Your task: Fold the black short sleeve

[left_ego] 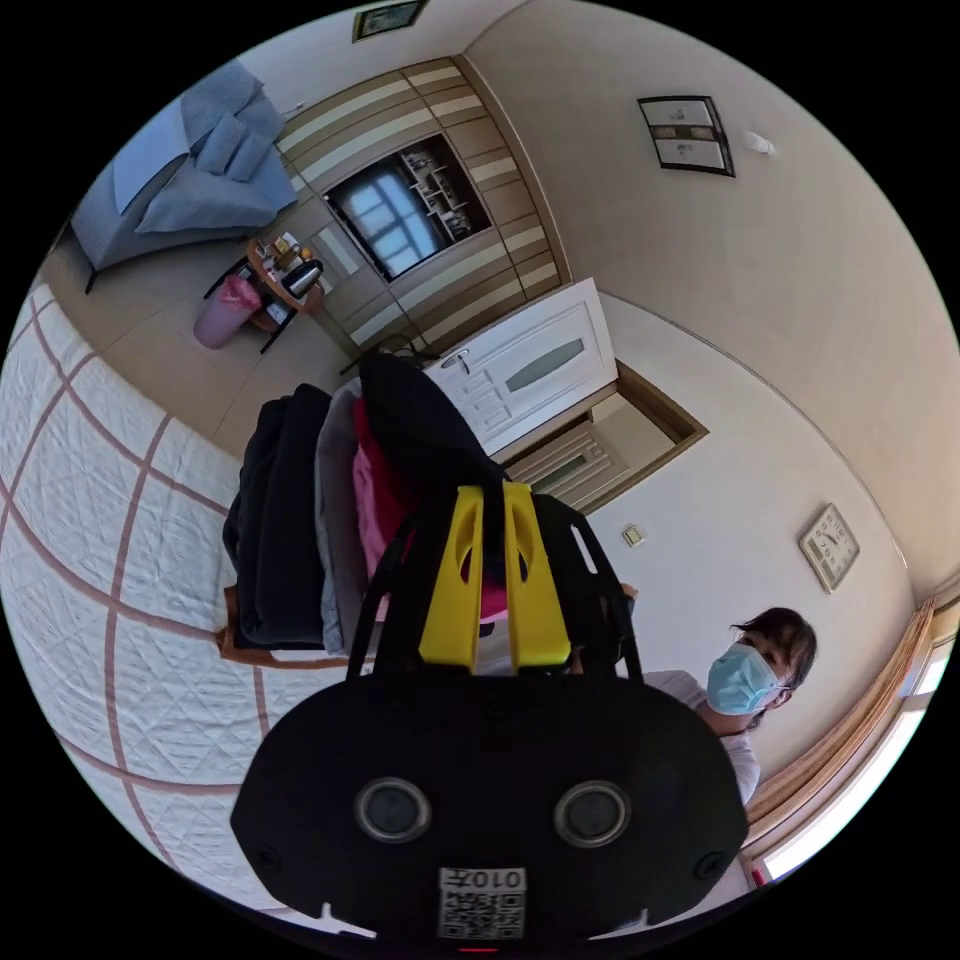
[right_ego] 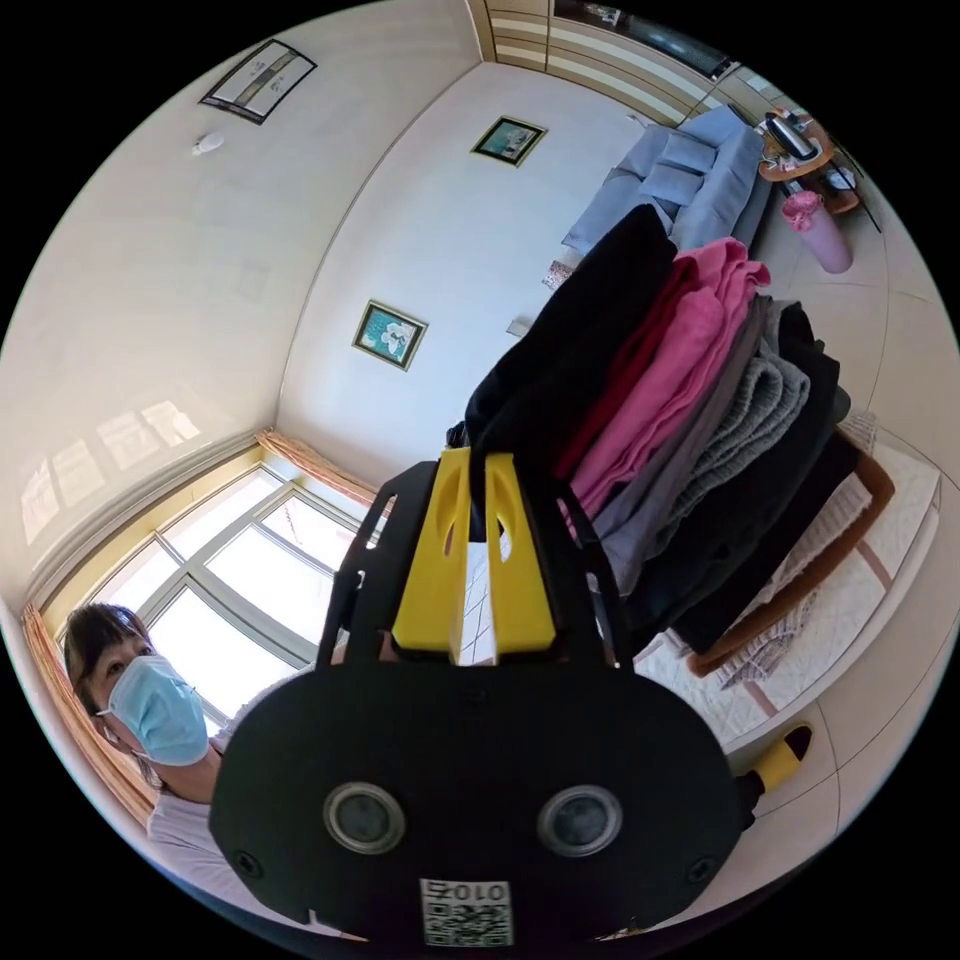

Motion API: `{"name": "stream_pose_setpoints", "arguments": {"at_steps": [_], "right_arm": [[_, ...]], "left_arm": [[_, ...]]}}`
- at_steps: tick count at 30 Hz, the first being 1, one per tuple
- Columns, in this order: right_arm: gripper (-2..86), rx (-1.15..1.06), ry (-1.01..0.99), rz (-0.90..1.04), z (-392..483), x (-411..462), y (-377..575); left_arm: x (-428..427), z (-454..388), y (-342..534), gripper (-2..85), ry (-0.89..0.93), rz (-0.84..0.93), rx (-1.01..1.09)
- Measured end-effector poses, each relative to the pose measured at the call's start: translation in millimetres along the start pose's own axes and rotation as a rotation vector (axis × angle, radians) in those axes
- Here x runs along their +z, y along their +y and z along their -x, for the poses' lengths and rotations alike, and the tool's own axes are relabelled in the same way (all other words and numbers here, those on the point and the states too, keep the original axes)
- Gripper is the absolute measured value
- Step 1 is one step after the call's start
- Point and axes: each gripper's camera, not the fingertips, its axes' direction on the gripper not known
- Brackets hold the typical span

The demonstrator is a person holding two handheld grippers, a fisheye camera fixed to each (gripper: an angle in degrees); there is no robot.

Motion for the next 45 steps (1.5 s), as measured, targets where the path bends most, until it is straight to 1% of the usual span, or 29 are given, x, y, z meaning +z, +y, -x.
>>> {"name": "stream_pose_setpoints", "arguments": {"at_steps": [1,2,4,5,8,14,15,16,17,19,20,22,23,25,26,28,29,30,31,32,33,36,38,39,40,41,43,45], "right_arm": [[4.7,0.001,0.015,0.011,0,3,2],[4.7,0.006,0.017,0.013,-2,5,6],[4.7,0.011,0.021,0.014,-3,6,12],[4.7,0.009,0.017,0.021,-2,8,15],[4.8,-0.009,0.032,0.039,9,15,19],[4.1,-0.045,0.079,0.021,32,17,35],[4.0,-0.046,0.088,0.019,34,16,38],[3.7,-0.056,0.116,0.013,41,14,47],[3.4,-0.068,0.157,0.010,49,12,58],[2.9,-0.082,0.233,-0.001,62,10,79],[2.8,-0.103,0.288,-0.005,72,10,95],[2.6,-0.132,0.375,-0.005,89,14,122],[2.5,-0.155,0.425,-0.004,101,19,141],[2.4,-0.217,0.490,0.000,122,31,172],[2.3,-0.264,0.548,0.002,136,43,194],[2.2,-0.353,0.645,0.026,159,66,226],[2.2,-0.428,0.699,0.054,175,85,247],[2.2,-0.466,0.722,0.072,183,96,256],[2.1,-0.540,0.757,0.114,198,118,275],[2.0,-0.612,0.779,0.156,212,140,293],[1.9,-0.644,0.784,0.175,220,150,302],[1.9,-0.736,0.697,0.209,251,193,340],[2.3,-0.768,0.503,0.320,273,227,363],[2.4,-0.771,0.449,0.358,278,235,368],[2.7,-0.784,0.350,0.419,287,251,380],[2.9,-0.814,0.275,0.459,297,265,394],[3.4,-0.863,0.222,0.485,311,281,415],[4.3,-0.902,0.175,0.473,323,291,436]], "left_arm": [[6,14,9,3.1,0.003,0.045,-0.076],[8,21,16,3.0,0.024,0.054,-0.101],[7,38,43,3.0,0.144,0.001,-0.139],[7,38,49,3.0,0.148,-0.003,-0.143],[7,32,69,2.8,0.135,-0.014,-0.148],[-16,-17,109,1.6,0.023,-0.166,-0.113],[-20,-35,124,1.2,-0.045,-0.189,-0.090],[-23,-59,142,0.7,-0.159,-0.198,-0.042],[-23,-72,153,0.5,-0.221,-0.195,-0.018],[-17,-126,207,0.1,-0.473,-0.163,0.080],[-14,-140,223,0.1,-0.538,-0.154,0.104],[2,-197,296,-0.1,-0.782,-0.141,0.187],[7,-211,317,-0.1,-0.835,-0.149,0.204],[25,-267,409,-0.1,-1.024,-0.197,0.265],[30,-281,434,-0.1,-1.077,-0.216,0.270],[51,-330,533,-0.1,-1.315,-0.277,0.253],[57,-341,558,0.0,-1.372,-0.290,0.240],[68,-361,605,0.1,-1.467,-0.304,0.201],[79,-380,647,0.2,-1.533,-0.297,0.157],[84,-390,667,0.3,-1.561,-0.287,0.133],[95,-408,704,0.5,-1.616,-0.264,0.087],[113,-454,784,2.3,-1.731,-0.248,-0.034],[116,-478,828,4.0,-1.822,-0.263,-0.127],[115,-494,858,5.3,-1.897,-0.289,-0.198],[114,-511,888,6.6,-1.980,-0.334,-0.246],[114,-521,902,7.2,-2.020,-0.358,-0.255],[115,-553,953,9.4,-2.125,-0.445,-0.254],[111,-564,981,11.0,-2.167,-0.463,-0.282]]}}
